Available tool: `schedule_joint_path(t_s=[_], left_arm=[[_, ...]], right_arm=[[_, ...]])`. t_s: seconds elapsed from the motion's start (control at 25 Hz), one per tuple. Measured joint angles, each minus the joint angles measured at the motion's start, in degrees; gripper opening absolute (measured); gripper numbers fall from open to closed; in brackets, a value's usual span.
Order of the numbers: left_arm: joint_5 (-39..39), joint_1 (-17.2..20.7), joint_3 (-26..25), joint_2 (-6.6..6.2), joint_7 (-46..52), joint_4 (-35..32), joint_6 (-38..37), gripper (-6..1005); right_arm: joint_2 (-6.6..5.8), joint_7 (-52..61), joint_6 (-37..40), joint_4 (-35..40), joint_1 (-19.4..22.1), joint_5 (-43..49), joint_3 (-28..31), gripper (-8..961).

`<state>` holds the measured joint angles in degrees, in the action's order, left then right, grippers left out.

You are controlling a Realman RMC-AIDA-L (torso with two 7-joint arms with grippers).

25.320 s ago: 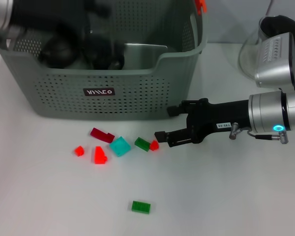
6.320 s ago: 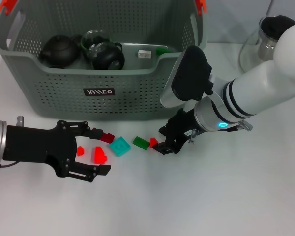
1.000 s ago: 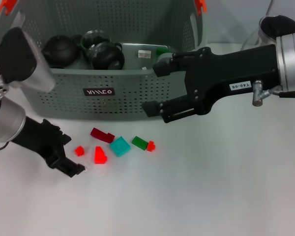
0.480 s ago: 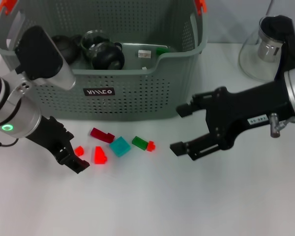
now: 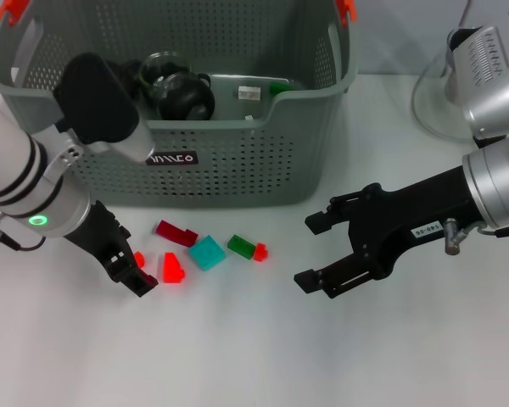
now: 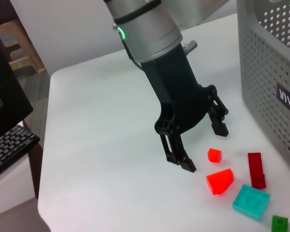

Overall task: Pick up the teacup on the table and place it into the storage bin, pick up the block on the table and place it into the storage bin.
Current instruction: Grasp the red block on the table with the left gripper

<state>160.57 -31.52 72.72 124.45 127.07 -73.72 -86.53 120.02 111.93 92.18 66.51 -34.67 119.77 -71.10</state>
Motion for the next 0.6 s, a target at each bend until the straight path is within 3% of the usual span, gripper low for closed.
schedule_joint_path(t_s=[0.44,0.6], left_arm=[[2.78,-0.94,3.82,0.09,4.5,2.8,3.62,901],[2.86,-1.29,4.17,0.05,4.74,3.62,3.91,775]], right_arm=[[0.03,-0.78,-1.11,-1.56,-0.3,-0.04,0.04,931],[0.04,-0.78,-1.17,-1.59,-0.31,-0.03,0.03,931]])
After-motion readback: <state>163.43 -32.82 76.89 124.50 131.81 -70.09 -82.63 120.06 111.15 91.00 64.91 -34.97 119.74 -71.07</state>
